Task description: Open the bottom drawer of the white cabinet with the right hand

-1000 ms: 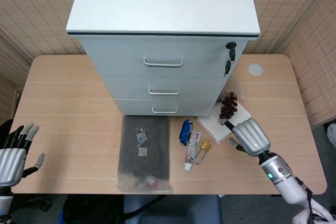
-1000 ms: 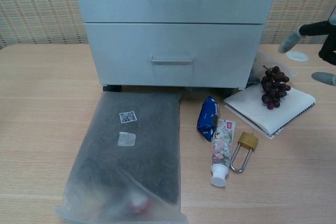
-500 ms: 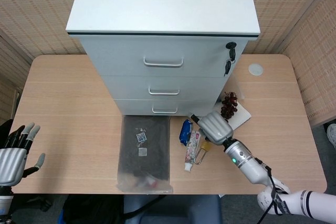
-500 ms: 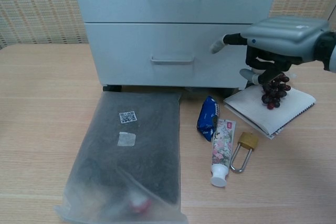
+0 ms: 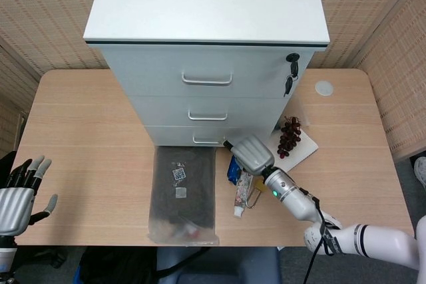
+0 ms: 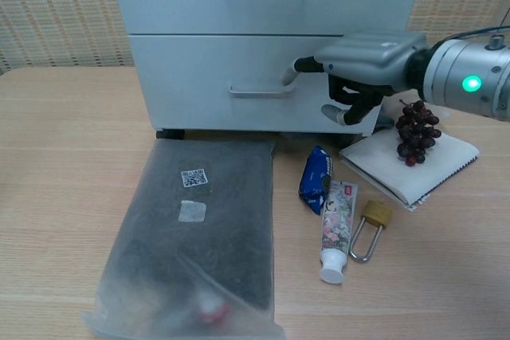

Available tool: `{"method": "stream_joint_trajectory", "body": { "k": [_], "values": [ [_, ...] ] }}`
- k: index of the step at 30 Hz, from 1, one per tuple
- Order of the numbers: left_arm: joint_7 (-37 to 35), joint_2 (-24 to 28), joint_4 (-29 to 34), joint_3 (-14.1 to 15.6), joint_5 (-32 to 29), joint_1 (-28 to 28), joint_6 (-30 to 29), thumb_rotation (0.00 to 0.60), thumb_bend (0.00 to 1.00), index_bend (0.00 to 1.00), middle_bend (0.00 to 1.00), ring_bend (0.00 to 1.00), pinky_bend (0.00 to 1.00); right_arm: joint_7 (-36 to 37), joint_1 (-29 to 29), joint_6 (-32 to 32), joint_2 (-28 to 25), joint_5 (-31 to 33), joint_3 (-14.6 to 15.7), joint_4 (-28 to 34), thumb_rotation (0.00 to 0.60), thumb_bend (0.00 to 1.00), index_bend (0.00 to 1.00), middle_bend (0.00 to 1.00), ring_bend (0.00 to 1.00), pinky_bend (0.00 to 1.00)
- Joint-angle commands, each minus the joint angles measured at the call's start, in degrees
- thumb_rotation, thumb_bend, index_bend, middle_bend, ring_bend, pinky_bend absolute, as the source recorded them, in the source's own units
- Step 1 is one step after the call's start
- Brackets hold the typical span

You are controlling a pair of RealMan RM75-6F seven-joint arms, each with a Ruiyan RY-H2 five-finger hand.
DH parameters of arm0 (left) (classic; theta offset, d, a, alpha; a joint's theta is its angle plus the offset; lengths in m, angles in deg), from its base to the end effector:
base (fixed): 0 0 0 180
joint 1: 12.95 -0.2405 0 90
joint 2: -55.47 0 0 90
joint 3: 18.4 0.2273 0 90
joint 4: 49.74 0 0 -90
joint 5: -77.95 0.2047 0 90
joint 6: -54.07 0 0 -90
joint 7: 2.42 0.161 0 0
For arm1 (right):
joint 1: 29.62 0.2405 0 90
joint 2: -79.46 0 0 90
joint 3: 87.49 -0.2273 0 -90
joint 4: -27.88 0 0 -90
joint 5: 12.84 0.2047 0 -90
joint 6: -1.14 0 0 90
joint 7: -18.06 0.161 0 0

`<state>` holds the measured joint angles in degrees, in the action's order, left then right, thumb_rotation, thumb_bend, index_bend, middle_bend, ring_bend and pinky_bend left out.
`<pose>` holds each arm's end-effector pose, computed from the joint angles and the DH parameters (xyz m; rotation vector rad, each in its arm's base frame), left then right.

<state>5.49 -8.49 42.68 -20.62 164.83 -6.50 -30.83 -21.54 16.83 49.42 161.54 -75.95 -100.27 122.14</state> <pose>-0.2764 0.2008 0.1488 -1.4641 -0.7799 -0.8229 -0.0769 -0.3338 -0.0047 2.0958 -0.5732 0.7887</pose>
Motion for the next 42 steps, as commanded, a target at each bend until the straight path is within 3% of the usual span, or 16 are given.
{"method": "stream_joint_trajectory", "body": {
  "k": [1,17,42],
  "values": [
    [-0.09,0.03,-0.05,0.03,-0.04,-0.02,0.03,0.6,0.38,0.07,0.0,0.03,0.12,-0.83,1.47,-0.55,1.06,1.16,0.22,-1.28,0.6,0.47,0.14,0.89,0.91,0.92],
    [-0.67,-0.01,-0.78,0.21,-0.17,-0.09,0.2,0.6,0.38,0.07,0.0,0.03,0.12,-2.77,5.93,-0.43,2.93,4.95,3.17,-2.95,0.6,0.47,0.14,0.89,0.91,0.92],
    [0.15,0.28,0.04,0.49,0.07,-0.29,-0.05,0.6,0.38,0.07,0.0,0.03,0.12,-9.7,5.48,5.66,-3.33,3.9,10.62,11.85,0.6,0.47,0.14,0.89,0.91,0.92]
  ]
}}
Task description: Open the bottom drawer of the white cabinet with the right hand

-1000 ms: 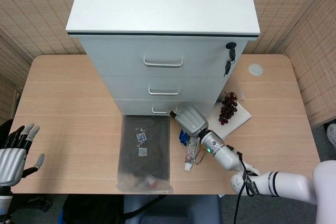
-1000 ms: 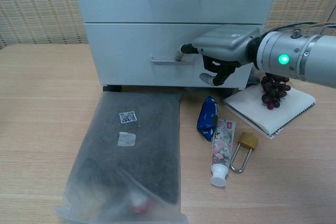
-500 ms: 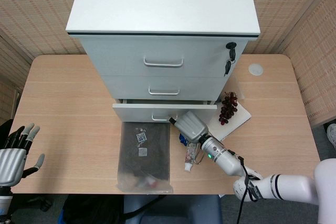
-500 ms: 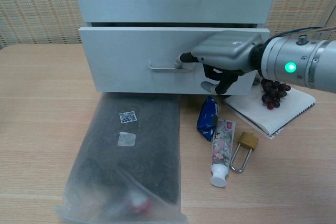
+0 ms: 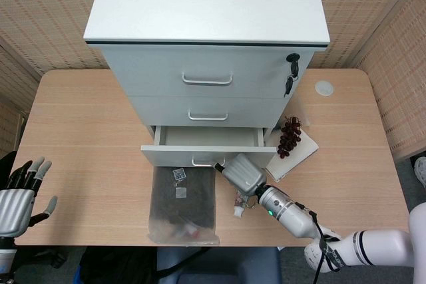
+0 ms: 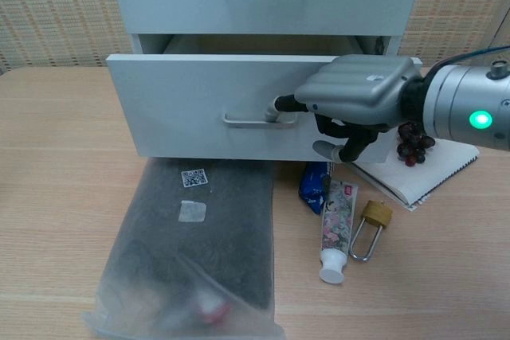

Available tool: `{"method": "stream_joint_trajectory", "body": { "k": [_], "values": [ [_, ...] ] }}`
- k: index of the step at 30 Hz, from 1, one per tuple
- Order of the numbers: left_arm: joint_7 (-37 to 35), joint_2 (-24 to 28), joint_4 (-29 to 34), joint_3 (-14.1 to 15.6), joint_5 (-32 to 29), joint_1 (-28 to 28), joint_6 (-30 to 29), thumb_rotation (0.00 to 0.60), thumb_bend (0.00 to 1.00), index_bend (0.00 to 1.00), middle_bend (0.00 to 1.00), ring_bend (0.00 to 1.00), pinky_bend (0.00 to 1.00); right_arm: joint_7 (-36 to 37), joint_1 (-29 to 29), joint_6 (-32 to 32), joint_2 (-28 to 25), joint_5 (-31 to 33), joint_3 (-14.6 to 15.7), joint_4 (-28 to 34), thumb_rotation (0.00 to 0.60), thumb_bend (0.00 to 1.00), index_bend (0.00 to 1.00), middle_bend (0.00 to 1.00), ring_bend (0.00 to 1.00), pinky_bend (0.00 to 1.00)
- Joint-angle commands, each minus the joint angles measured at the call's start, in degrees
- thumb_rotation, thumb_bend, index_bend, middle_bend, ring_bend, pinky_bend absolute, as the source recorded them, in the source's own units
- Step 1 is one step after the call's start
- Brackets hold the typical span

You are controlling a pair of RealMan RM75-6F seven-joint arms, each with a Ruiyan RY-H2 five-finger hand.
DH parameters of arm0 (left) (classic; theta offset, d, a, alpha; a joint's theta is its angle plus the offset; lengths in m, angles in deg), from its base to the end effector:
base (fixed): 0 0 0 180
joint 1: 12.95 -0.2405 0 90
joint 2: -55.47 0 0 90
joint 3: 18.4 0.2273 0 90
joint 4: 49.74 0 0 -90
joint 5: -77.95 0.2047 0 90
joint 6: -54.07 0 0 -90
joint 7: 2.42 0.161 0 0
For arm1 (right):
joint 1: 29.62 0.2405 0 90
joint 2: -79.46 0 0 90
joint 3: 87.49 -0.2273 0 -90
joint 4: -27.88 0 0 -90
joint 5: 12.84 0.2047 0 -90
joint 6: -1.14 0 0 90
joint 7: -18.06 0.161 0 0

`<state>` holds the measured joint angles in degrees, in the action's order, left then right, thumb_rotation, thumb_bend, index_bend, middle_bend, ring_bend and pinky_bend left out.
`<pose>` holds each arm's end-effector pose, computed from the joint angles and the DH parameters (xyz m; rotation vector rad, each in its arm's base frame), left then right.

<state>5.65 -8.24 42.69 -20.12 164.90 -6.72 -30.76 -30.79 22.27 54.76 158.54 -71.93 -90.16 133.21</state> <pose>-0.2782 0.1980 0.1485 -1.4709 -0.7831 -0.8088 -0.0652 -0.2863 -0.0155 2.2521 -0.4409 0.6910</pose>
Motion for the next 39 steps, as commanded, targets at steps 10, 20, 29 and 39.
{"method": "stream_joint_trajectory", "body": {
  "k": [10,20,29,39],
  "values": [
    [-0.13,0.12,0.09,0.06,0.15,-0.44,-0.69,0.6,0.38,0.07,0.0,0.03,0.12,-1.76,-0.68,1.91,-2.39,-3.32,3.42,6.91,0.6,0.47,0.14,0.89,0.91,0.92],
    [-0.13,0.35,0.43,0.22,0.3,-0.82,-1.11,0.6,0.38,0.07,0.0,0.03,0.12,-1.76,-3.14,5.01,-5.02,-10.03,6.11,12.5,0.6,0.47,0.14,0.89,0.91,0.92],
    [-1.36,0.35,-0.03,-0.21,-0.07,-1.1,-1.7,0.6,0.38,0.07,0.0,0.03,0.12,7.74,-12.64,19.3,-10.78,-25.92,7.76,13.35,0.6,0.47,0.14,0.87,0.91,0.92],
    [-1.7,-0.3,-0.61,-0.94,-0.36,-0.59,-1.51,0.6,0.38,0.07,0.0,0.03,0.12,17.18,-27.13,34.94,-18.57,-24.2,8.16,5.12,0.6,0.47,0.19,0.79,0.8,0.92]
  ]
}}
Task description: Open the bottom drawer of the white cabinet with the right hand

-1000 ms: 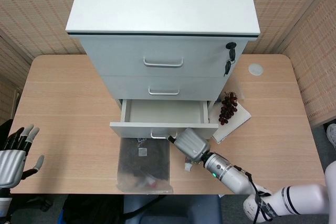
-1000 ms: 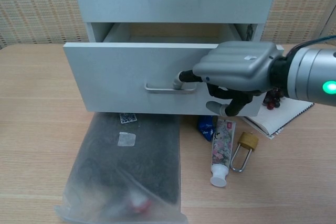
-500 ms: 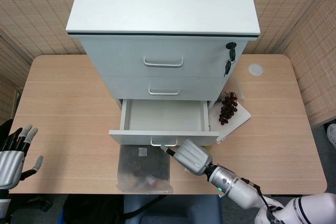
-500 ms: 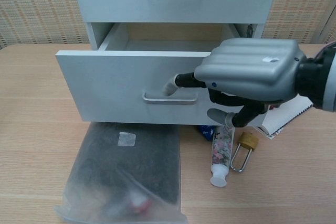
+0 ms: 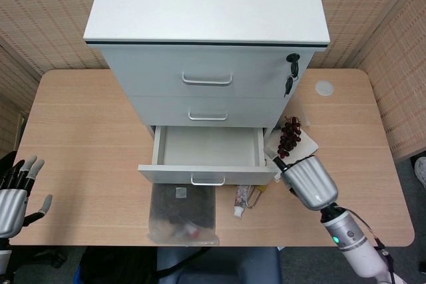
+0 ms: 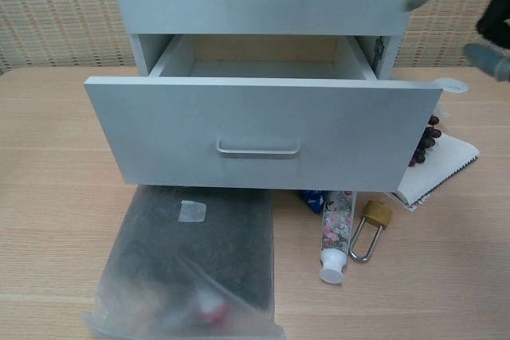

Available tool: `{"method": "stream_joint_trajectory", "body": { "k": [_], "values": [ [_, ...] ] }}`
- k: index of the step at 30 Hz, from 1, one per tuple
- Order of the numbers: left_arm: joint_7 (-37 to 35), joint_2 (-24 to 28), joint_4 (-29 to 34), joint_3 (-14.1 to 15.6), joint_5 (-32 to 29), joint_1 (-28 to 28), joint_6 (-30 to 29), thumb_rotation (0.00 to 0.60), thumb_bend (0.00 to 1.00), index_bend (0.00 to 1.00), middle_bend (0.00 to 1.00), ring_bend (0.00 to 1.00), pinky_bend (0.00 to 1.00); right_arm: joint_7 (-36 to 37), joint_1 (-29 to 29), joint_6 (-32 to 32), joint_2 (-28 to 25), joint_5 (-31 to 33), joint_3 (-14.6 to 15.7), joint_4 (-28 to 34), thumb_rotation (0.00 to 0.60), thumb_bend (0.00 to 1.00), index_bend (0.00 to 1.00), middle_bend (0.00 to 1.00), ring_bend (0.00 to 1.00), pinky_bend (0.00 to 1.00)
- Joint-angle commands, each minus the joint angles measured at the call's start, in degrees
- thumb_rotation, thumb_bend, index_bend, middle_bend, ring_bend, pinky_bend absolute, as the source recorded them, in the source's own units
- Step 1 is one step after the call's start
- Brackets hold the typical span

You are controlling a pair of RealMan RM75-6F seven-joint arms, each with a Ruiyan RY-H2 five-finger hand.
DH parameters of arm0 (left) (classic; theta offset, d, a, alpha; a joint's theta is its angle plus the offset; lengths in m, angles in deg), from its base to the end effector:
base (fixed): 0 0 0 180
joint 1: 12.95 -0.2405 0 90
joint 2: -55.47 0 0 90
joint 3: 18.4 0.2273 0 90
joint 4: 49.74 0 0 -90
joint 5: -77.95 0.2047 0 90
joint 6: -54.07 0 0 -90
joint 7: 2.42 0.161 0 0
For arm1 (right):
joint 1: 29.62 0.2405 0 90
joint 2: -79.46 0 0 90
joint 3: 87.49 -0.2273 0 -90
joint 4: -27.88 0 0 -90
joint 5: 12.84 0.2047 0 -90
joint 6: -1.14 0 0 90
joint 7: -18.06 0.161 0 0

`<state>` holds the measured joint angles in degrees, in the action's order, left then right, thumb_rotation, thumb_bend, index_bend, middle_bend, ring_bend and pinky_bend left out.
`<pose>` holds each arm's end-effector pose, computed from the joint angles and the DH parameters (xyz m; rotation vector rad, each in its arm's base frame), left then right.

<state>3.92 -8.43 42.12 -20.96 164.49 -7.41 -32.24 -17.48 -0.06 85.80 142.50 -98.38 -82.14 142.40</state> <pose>-0.2802 0.1978 0.1550 -1.4267 -0.7846 -0.8390 -0.1317 -0.2356 0.1121 1.7805 -0.4627 0.9298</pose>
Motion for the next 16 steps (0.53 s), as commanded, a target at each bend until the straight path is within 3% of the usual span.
{"method": "stream_joint_trajectory", "body": {
  "k": [1,9,16],
  "values": [
    [0.07,-0.19,-0.02,-0.12,0.08,0.16,0.02,0.6,0.38,0.07,0.0,0.03,0.12,4.94,-5.94,4.58,-2.72,3.02,0.12,-5.23,0.6,0.47,0.19,0.76,0.78,0.91],
    [1.56,-0.52,0.9,-0.04,0.9,0.82,0.51,0.6,0.38,0.07,0.0,0.03,0.12,12.04,-12.97,5.83,-2.82,9.5,-0.34,-12.69,0.6,0.44,0.19,0.44,0.44,0.6],
    [2.45,-0.67,1.53,-0.12,1.08,1.37,1.05,0.6,0.38,0.07,0.0,0.03,0.12,14.83,-15.15,4.29,-2.11,9.87,-1.75,-15.49,0.6,0.44,0.19,0.42,0.4,0.57]
  ]
}}
